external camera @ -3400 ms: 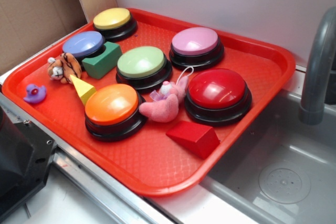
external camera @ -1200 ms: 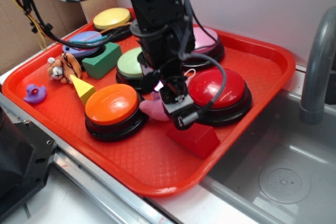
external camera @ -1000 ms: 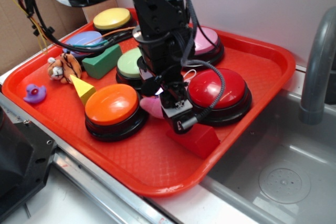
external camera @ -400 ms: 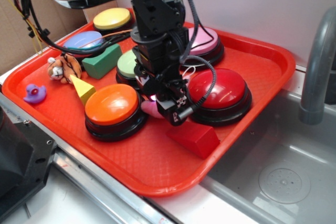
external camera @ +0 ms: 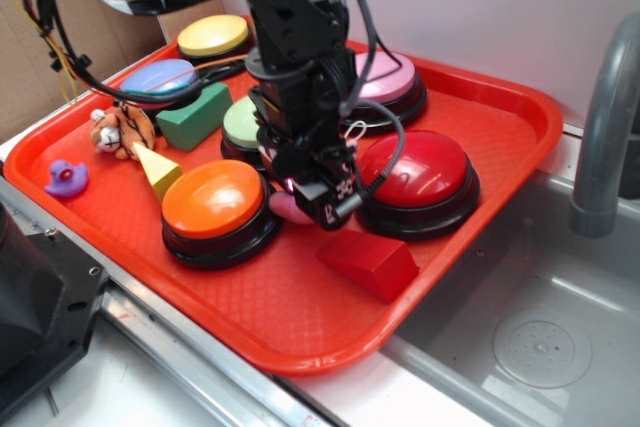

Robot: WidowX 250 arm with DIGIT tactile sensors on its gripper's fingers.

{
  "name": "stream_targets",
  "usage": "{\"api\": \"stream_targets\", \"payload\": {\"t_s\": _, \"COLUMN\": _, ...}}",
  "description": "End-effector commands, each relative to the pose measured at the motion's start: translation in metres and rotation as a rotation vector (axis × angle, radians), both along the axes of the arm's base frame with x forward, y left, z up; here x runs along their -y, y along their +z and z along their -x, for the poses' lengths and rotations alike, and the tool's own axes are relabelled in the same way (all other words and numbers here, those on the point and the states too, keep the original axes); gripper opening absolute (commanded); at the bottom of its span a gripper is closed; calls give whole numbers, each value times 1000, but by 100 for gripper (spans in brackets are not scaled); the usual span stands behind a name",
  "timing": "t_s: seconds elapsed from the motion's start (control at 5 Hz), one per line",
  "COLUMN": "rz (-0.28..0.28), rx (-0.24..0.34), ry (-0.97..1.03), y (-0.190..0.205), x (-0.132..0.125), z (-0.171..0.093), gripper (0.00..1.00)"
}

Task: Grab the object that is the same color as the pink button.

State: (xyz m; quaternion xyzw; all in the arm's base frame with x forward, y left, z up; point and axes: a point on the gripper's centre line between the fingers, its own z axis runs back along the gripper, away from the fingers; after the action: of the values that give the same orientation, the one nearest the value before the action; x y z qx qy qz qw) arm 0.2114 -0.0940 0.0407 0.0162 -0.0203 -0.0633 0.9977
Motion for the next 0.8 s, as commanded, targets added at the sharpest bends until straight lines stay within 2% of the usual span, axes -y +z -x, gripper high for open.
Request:
{"api": "stream_targets", "payload": {"t_s": 0.0, "rz": 43, "rx": 69, "ry": 115, "y": 57, "x": -10, "z": -15, "gripper": 0}}
{"api": "stream_targets", "payload": {"t_s": 0.2, "rz": 150, "rx": 79, "ry": 171, "y": 92, "x": -32, "z": -16, "gripper": 0}}
{"api": "stream_targets", "payload": {"t_s": 0.4, "rz": 179, "rx": 104, "ry": 213, "y": 128, "x": -57, "z": -11, "gripper": 0}}
{"api": "stream_targets", "payload": {"t_s": 0.6, "rz": 206, "rx": 102, "ry": 254, "y": 156, "x": -87, "z": 7, "gripper": 0}}
